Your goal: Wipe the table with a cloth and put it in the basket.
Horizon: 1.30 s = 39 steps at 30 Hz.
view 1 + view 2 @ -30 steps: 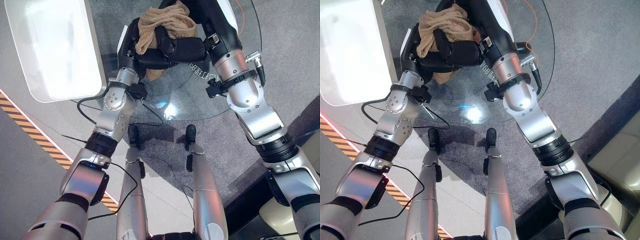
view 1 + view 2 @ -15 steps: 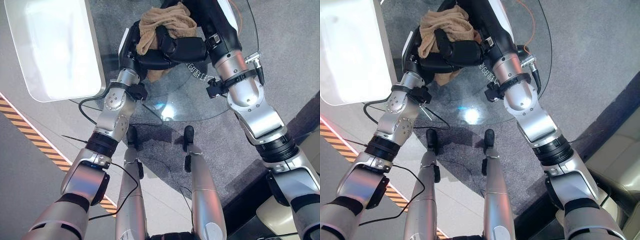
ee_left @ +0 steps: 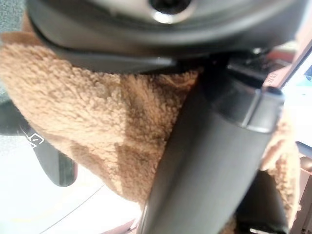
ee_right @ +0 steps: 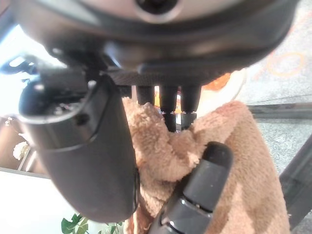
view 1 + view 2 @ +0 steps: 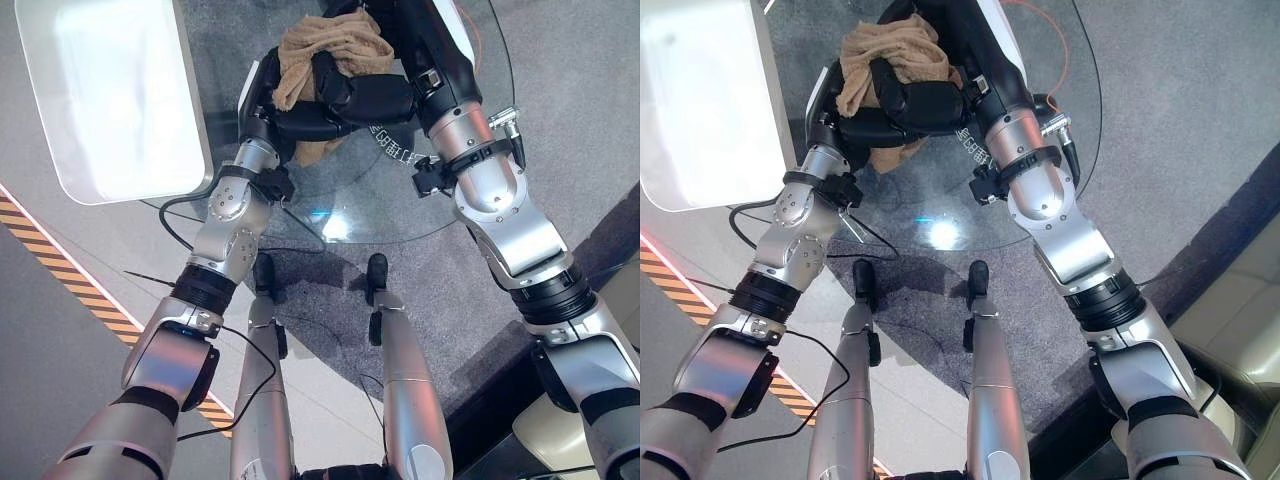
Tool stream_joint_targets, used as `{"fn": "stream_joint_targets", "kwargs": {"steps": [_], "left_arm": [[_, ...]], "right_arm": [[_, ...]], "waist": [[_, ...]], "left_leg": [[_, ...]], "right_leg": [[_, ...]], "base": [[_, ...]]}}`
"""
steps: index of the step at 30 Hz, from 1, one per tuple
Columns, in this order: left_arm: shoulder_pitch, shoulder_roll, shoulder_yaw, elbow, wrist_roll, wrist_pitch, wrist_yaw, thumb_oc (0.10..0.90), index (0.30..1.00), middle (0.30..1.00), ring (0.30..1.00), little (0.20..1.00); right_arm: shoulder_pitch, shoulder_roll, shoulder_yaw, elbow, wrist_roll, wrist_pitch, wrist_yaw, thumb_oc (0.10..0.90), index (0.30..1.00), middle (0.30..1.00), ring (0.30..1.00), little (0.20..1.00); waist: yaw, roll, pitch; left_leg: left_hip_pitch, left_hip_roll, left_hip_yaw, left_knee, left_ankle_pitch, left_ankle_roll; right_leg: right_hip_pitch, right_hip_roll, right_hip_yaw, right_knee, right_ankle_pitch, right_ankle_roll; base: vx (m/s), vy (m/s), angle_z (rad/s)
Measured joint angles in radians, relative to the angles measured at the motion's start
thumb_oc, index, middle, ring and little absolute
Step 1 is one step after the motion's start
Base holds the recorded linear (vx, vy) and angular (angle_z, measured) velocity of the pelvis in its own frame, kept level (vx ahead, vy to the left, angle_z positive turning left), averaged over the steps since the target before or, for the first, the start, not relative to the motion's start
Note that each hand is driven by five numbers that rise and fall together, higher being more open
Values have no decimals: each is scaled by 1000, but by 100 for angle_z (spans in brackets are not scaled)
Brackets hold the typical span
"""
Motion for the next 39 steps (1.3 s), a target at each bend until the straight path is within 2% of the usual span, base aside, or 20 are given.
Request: {"fn": "stream_joint_targets", "kwargs": {"steps": [23,39], "left_arm": [[0,0,4,8,-22,14,-12,100,300,300,300,200],[5,-10,4,20,-97,48,-42,100,300,300,300,200]], "right_arm": [[0,-4,-1,10,31,2,6,800,900,900,900,900],[0,3,-9,11,77,2,7,800,900,900,900,900]], "waist": [[0,-5,0],[1,-15,0]], "left_leg": [[6,1,-1,2,0,0],[7,1,-2,2,-2,1]], "right_leg": [[10,1,-2,-3,0,0],[13,2,-2,-8,1,0]], "base": [[0,0,0],[0,0,0]]}}
